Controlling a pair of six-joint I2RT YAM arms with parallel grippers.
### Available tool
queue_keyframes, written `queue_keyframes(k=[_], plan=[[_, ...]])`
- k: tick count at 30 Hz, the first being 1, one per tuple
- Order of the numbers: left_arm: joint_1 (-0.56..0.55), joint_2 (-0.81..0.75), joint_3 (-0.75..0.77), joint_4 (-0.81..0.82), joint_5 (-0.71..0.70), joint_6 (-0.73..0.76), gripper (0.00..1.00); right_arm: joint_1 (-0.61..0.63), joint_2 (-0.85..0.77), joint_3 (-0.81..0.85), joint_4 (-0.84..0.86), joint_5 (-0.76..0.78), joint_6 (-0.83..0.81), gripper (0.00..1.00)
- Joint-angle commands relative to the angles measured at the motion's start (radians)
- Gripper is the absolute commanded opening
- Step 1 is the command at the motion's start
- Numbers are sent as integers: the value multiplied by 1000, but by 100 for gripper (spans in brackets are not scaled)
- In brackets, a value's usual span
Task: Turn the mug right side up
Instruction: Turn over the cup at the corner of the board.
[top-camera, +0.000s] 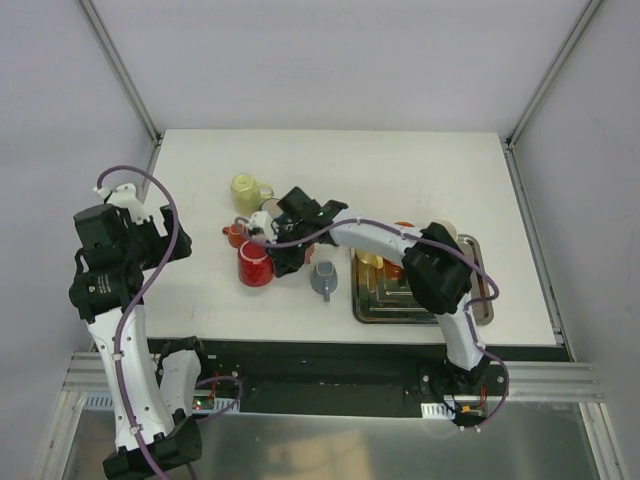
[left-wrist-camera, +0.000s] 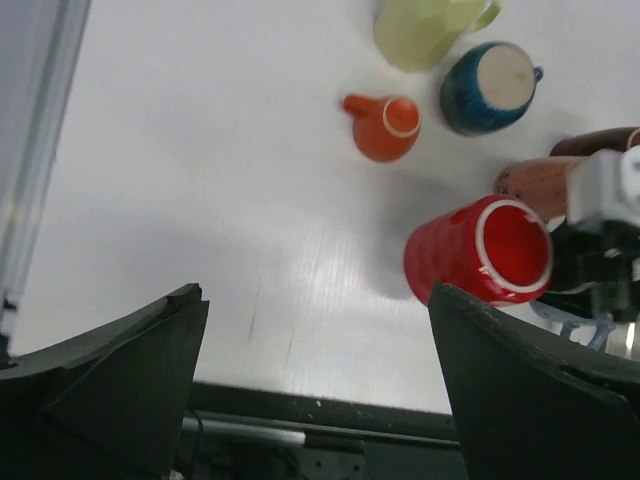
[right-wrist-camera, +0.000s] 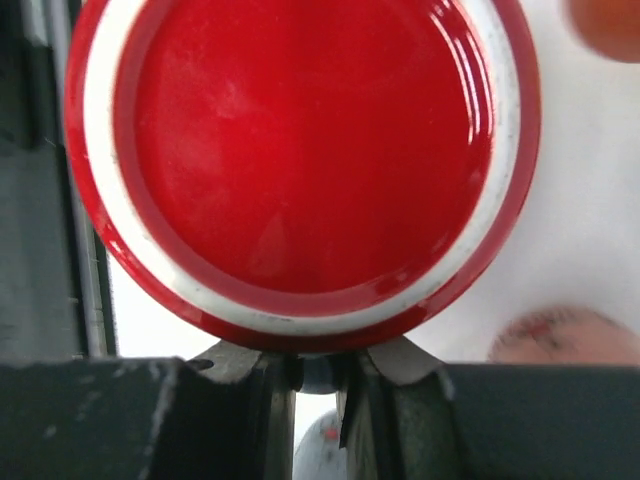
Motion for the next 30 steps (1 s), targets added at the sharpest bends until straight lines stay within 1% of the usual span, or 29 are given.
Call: queue_keyframes(k=[1, 3, 5, 8, 9, 10, 13, 15, 17, 19, 22, 23, 24, 26, 27, 29, 30], plan=[[7, 21, 96, 197, 145, 228, 97, -92, -238, 75, 90, -184, 294, 0], [7, 44, 125, 243, 253, 336, 96, -144, -271, 49, 181, -220, 486, 0], [7, 67, 156, 271, 408, 449, 97, -213, -287, 23, 301, -311, 723, 0], [-6, 109, 183, 301, 579, 593, 97, -297, -287, -3, 491, -454, 1044, 0], [-16, 129, 191, 318, 617, 612, 97, -317, -279, 5, 528, -511, 1136, 0], [-26, 147, 203, 339, 637, 612, 98, -331, -272, 18, 533, -569, 1177, 0], [-78, 234, 277, 406, 677, 546, 97, -357, -264, 45, 596, -703, 1310, 0], [-138, 299, 333, 415, 693, 536, 96, -365, -276, 42, 631, -758, 1364, 0], [-227, 356, 364, 427, 688, 539, 93, -368, -295, 17, 697, -798, 1416, 0], [-307, 385, 360, 433, 683, 577, 86, -368, -314, 2, 710, -819, 1419, 0], [-420, 399, 320, 465, 657, 643, 81, -374, -327, -11, 714, -861, 1432, 0], [-445, 397, 296, 497, 642, 649, 79, -377, -330, -15, 716, -867, 1441, 0], [-469, 396, 274, 548, 627, 646, 75, -382, -330, -20, 714, -873, 1447, 0], [-508, 385, 214, 675, 552, 622, 64, -388, -325, -24, 716, -893, 1455, 0], [-525, 380, 178, 750, 515, 606, 60, -391, -322, -26, 714, -901, 1456, 0], [-539, 376, 116, 873, 472, 592, 49, -396, -313, -24, 716, -910, 1467, 0], [-543, 379, 89, 924, 453, 586, 45, -397, -307, -20, 716, -913, 1471, 0]])
